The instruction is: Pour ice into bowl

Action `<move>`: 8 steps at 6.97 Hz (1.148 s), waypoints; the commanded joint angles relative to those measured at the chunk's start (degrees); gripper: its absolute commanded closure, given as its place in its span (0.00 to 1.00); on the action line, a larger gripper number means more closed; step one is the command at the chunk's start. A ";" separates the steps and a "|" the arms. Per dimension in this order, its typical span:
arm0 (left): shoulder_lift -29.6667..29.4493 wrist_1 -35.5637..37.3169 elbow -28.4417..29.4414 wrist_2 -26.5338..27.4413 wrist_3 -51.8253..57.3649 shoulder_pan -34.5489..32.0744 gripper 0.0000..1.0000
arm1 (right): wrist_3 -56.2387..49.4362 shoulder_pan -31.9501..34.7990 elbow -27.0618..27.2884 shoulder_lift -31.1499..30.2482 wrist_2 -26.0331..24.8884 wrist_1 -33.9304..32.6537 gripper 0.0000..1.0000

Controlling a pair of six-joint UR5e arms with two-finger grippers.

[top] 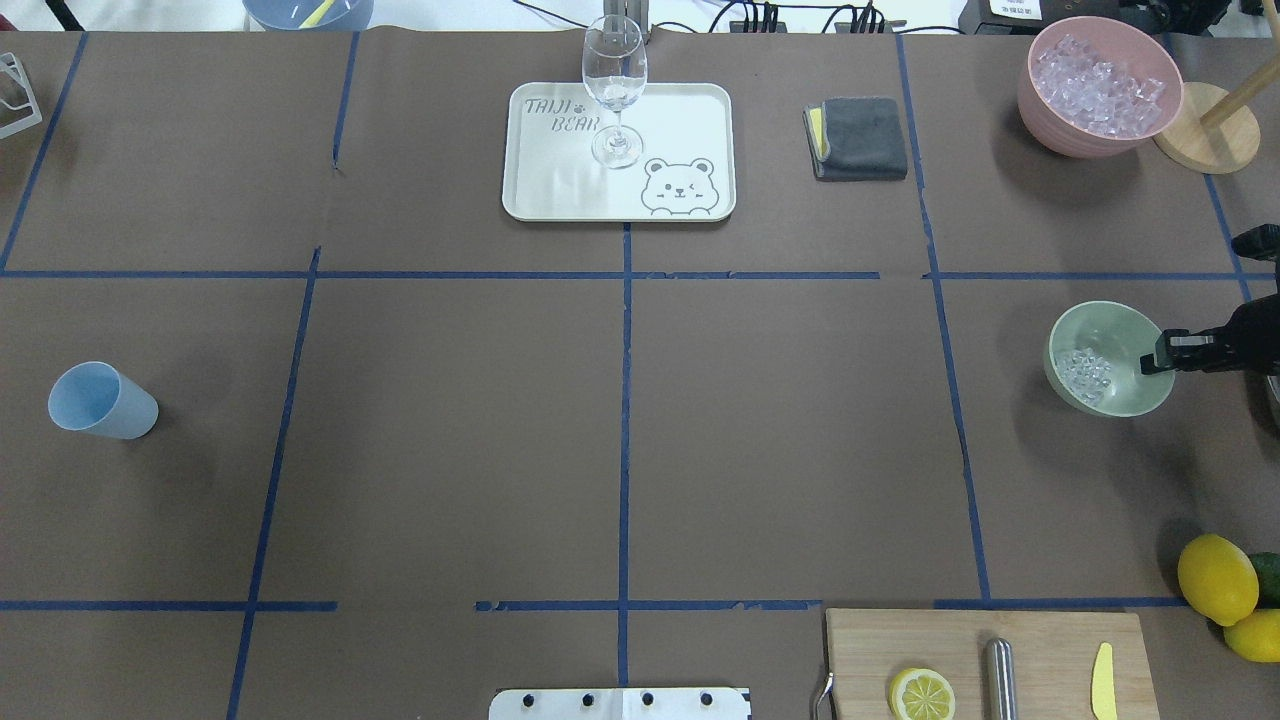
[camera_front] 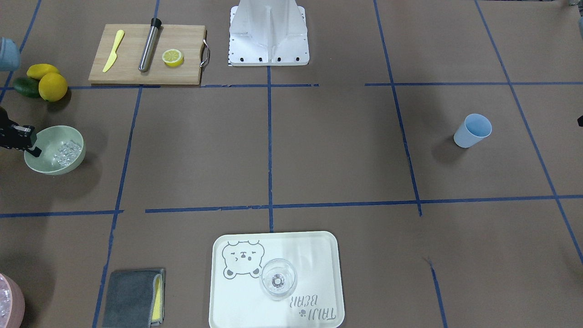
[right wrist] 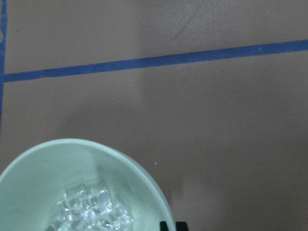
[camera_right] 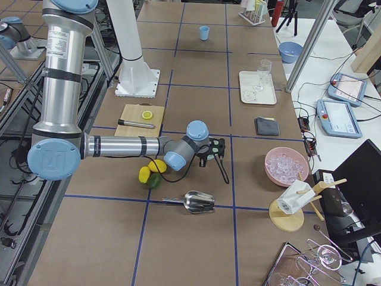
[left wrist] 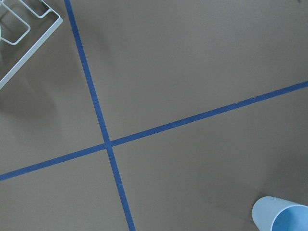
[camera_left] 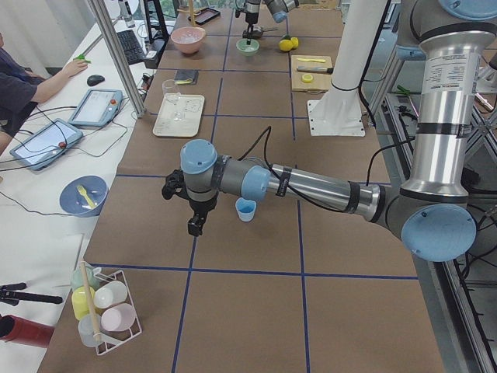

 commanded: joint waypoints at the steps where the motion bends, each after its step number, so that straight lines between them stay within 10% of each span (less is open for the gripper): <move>1: 0.02 -0.02 0.00 -0.01 0.03 0.00 0.00 | -0.81 0.27 -1.52 -0.18 0.39 -0.25 1.00; 3: 0.02 -0.02 0.00 -0.01 0.03 0.00 0.00 | -0.81 0.27 -2.05 0.08 2.31 -0.25 0.89; 4: 0.02 -0.02 0.00 0.17 0.03 0.00 0.00 | -0.73 0.27 -1.79 0.17 3.81 -0.17 0.13; 8: -0.07 -0.02 0.00 0.34 0.03 0.00 0.00 | -4.31 3.08 -1.43 -0.53 3.91 -1.57 0.00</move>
